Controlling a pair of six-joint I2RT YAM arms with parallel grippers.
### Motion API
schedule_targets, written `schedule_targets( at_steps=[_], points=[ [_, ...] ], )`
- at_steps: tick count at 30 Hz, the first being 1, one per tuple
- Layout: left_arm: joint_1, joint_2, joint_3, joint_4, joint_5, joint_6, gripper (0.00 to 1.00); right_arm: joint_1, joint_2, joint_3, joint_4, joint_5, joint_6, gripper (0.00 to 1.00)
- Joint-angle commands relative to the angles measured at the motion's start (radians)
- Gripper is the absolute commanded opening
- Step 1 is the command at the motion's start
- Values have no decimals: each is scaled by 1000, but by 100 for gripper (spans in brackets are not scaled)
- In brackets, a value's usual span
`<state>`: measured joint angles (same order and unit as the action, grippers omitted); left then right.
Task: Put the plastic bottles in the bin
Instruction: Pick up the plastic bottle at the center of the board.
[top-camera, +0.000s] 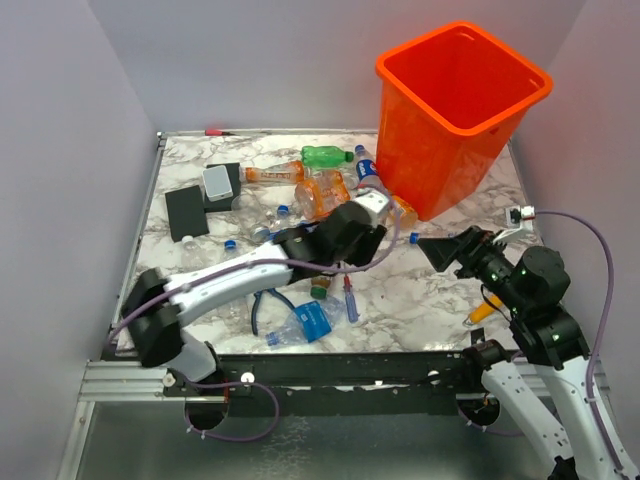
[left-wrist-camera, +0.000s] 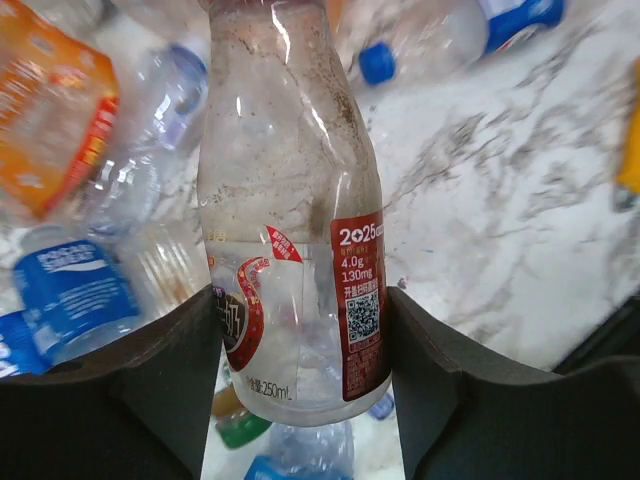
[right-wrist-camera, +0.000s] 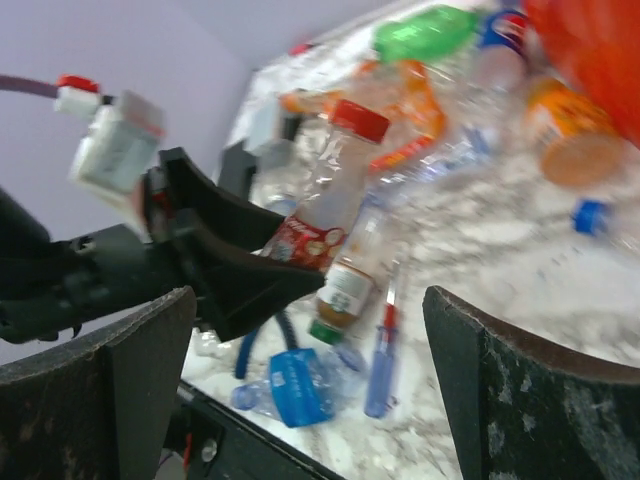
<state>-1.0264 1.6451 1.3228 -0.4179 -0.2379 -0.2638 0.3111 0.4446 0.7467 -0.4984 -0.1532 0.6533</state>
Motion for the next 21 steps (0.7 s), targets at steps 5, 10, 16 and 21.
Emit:
schedule_targets(
  at_steps=[5,10,16,21],
  points=[
    [21,-714,-510,482,230,217,33,1,149,89,439,-399,6,99],
    [22,-1002,-781,721,235,259,26,3,276,78,793,-557,182,96],
    [22,-1164,-946,831,180,288,21,204,459,266,682,-469,38,94],
    [21,-1158,-941,823,191,304,19,421,589,425,515,-232,-98,95]
  ],
)
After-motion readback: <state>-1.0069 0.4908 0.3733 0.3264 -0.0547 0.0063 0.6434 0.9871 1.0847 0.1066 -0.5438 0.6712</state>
